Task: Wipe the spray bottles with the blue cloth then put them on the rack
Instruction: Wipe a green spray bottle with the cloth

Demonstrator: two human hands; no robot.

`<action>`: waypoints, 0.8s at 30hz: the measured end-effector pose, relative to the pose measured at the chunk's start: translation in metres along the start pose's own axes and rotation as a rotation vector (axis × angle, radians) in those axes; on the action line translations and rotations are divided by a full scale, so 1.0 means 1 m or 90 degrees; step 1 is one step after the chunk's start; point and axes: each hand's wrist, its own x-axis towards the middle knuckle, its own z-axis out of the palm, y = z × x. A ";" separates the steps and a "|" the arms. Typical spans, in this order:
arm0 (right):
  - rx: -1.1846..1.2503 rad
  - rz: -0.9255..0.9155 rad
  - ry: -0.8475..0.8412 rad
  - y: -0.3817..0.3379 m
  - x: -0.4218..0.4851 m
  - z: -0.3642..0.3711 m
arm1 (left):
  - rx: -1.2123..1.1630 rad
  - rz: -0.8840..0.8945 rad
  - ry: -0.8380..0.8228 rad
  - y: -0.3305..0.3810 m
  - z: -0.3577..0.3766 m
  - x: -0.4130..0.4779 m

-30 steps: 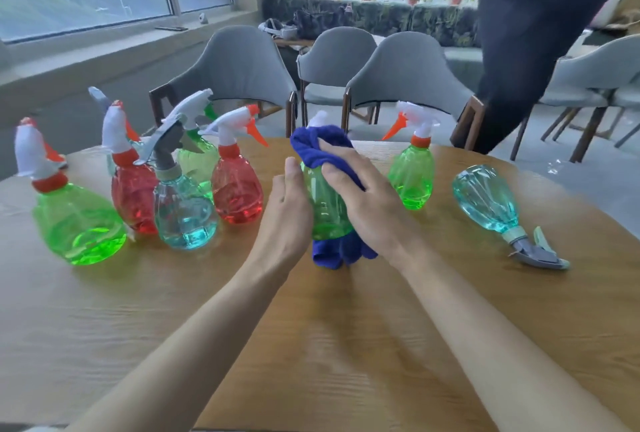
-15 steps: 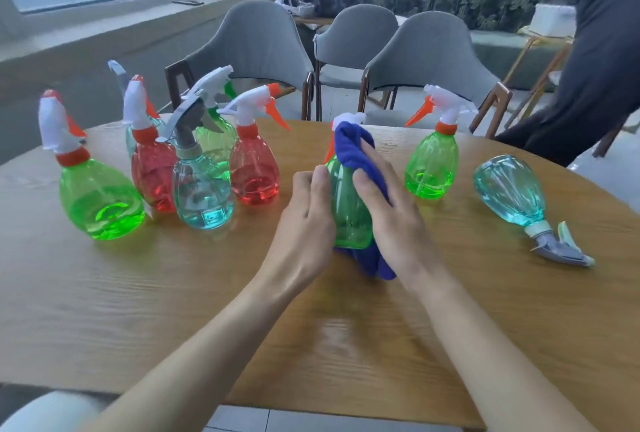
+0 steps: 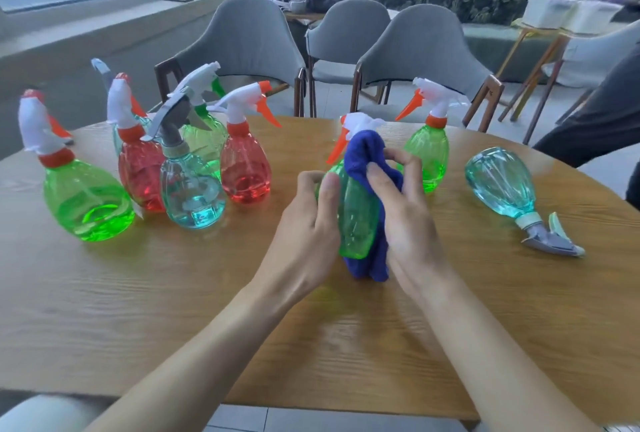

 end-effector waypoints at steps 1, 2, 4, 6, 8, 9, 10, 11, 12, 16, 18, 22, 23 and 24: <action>-0.044 -0.026 -0.017 0.001 -0.004 0.002 | -0.001 -0.005 0.016 -0.001 0.000 0.002; -0.106 -0.063 -0.040 0.000 -0.010 0.004 | -0.002 -0.012 0.037 -0.002 -0.001 0.004; -0.232 -0.147 -0.078 0.002 -0.018 0.008 | 0.010 -0.024 0.074 -0.003 -0.004 0.007; -0.289 -0.182 -0.088 0.005 -0.019 0.009 | 0.029 -0.020 0.087 -0.005 -0.007 0.008; -0.253 -0.149 -0.088 0.003 -0.014 0.008 | 0.063 0.016 0.080 -0.004 -0.009 0.006; -0.210 -0.122 -0.070 0.002 -0.011 0.006 | 0.082 0.044 0.070 -0.004 -0.008 0.004; -0.153 -0.090 -0.041 0.000 -0.007 0.004 | 0.103 0.072 0.056 -0.002 -0.007 0.001; -0.081 -0.049 -0.007 -0.001 -0.004 0.001 | 0.126 0.094 0.039 -0.001 -0.006 -0.002; -0.011 -0.001 0.022 -0.002 -0.001 -0.001 | 0.147 0.111 0.022 0.001 -0.005 -0.003; 0.078 0.039 0.013 -0.001 -0.002 -0.004 | 0.204 0.153 0.021 -0.001 -0.007 0.000; -0.031 -0.045 -0.025 0.000 -0.008 -0.001 | 0.207 0.145 0.043 -0.003 -0.010 0.003; -0.038 -0.024 -0.019 0.000 -0.002 -0.004 | 0.235 0.161 0.026 -0.008 -0.012 0.003; 0.021 0.011 0.001 -0.002 0.000 -0.006 | 0.244 0.173 0.009 -0.009 -0.012 0.003; 0.073 0.045 0.020 -0.001 0.002 -0.007 | 0.250 0.181 -0.003 -0.010 -0.013 0.004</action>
